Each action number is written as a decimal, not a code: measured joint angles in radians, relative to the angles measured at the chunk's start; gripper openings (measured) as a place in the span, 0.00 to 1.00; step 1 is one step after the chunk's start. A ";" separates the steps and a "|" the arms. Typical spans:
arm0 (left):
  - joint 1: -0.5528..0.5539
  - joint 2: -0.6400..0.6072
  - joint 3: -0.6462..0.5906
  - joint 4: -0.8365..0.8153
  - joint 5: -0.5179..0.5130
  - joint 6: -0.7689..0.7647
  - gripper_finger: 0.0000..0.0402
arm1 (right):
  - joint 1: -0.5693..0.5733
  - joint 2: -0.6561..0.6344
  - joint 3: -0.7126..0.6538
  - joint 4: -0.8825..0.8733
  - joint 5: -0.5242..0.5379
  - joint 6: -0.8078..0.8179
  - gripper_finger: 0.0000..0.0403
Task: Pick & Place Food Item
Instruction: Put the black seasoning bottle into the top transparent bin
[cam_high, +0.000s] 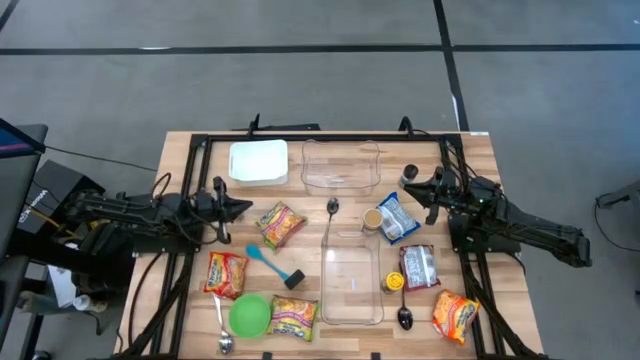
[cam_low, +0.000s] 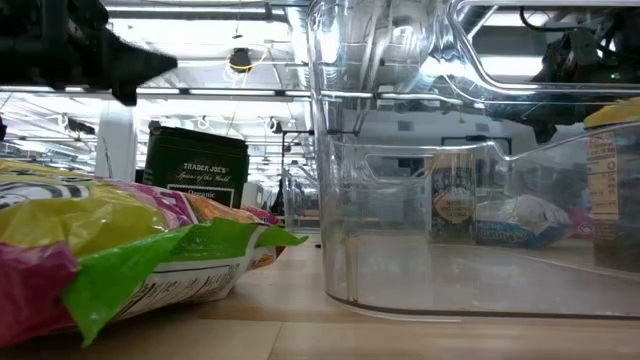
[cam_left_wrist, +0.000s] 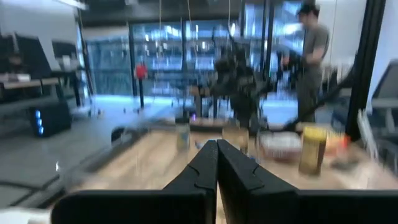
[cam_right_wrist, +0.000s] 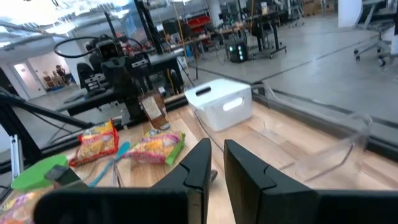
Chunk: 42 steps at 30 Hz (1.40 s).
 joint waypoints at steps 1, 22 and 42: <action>0.000 0.000 0.000 0.027 0.000 -0.001 0.00 | 0.000 0.000 0.000 0.016 0.000 0.002 0.10; 0.000 0.000 0.000 0.385 0.001 0.003 0.00 | -0.002 0.000 0.001 0.721 0.248 -0.130 0.10; 0.000 0.000 0.000 0.619 -0.002 0.387 0.00 | -0.002 0.130 0.409 -0.171 0.676 -0.134 0.10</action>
